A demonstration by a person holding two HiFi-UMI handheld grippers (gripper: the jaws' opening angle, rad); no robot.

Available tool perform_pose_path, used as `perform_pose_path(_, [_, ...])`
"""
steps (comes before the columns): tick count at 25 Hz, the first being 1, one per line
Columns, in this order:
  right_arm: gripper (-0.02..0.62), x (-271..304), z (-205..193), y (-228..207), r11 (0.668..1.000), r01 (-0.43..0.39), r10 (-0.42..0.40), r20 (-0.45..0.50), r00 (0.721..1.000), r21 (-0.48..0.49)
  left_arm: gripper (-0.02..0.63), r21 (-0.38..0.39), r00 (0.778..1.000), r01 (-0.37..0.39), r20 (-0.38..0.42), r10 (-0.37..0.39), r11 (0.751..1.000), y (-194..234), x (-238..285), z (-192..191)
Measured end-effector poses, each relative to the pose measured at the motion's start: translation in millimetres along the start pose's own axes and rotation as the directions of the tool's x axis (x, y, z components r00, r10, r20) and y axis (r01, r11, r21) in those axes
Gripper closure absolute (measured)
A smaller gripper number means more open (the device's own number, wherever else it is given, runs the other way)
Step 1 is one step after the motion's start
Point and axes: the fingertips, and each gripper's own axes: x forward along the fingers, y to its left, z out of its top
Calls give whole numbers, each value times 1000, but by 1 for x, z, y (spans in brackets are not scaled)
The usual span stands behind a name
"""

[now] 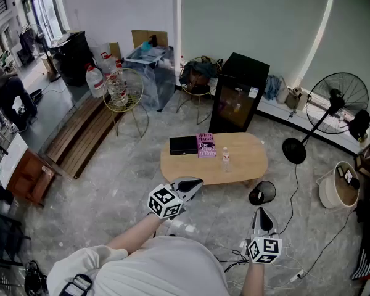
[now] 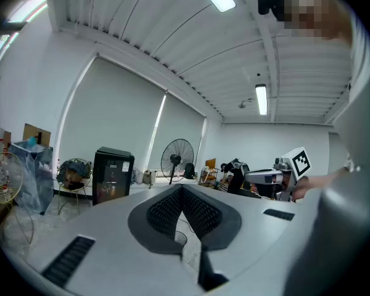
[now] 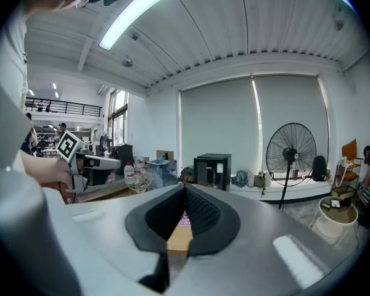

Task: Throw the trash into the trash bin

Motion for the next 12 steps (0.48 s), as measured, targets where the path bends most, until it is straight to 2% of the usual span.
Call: perform_pose_path(12, [584,1,0,-4,1000,4,-5,9,1000,14,600,0,1000,5,-8,-5,1000,-3,5,-2])
